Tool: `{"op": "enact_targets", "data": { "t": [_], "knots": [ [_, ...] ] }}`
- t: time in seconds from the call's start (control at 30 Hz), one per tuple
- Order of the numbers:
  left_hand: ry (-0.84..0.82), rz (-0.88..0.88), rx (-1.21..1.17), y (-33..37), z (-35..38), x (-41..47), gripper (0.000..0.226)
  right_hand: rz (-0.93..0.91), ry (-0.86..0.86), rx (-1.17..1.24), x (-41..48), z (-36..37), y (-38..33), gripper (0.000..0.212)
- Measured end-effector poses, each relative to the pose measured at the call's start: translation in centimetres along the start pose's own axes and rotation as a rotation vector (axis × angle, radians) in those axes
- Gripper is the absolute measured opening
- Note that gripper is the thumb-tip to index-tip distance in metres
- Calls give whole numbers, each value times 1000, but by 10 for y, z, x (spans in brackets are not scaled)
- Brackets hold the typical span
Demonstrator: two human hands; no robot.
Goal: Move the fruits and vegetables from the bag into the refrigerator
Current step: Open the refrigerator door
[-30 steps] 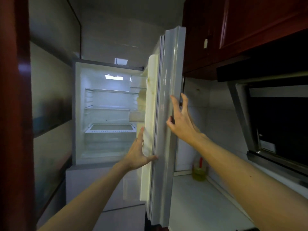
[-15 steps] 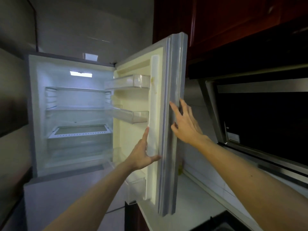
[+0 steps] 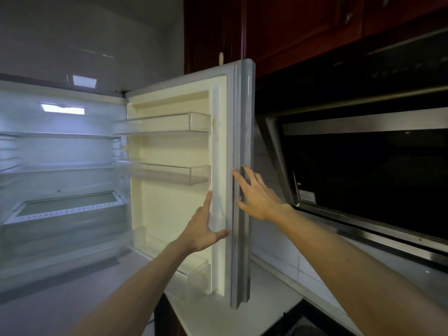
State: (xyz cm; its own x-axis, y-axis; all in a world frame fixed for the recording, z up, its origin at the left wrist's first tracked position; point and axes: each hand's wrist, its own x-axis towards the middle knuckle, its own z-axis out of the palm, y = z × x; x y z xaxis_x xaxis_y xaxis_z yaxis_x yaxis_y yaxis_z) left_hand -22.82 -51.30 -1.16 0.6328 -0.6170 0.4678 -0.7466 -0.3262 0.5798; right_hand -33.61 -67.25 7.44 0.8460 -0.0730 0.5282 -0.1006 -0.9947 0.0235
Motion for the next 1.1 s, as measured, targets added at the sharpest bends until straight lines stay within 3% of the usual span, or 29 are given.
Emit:
{"op": "enact_targets", "data": {
  "t": [1.1],
  "knots": [
    [-116,26,-51,-5,26,40,119,177,-60,-11,23,25,23,86]
  ]
}}
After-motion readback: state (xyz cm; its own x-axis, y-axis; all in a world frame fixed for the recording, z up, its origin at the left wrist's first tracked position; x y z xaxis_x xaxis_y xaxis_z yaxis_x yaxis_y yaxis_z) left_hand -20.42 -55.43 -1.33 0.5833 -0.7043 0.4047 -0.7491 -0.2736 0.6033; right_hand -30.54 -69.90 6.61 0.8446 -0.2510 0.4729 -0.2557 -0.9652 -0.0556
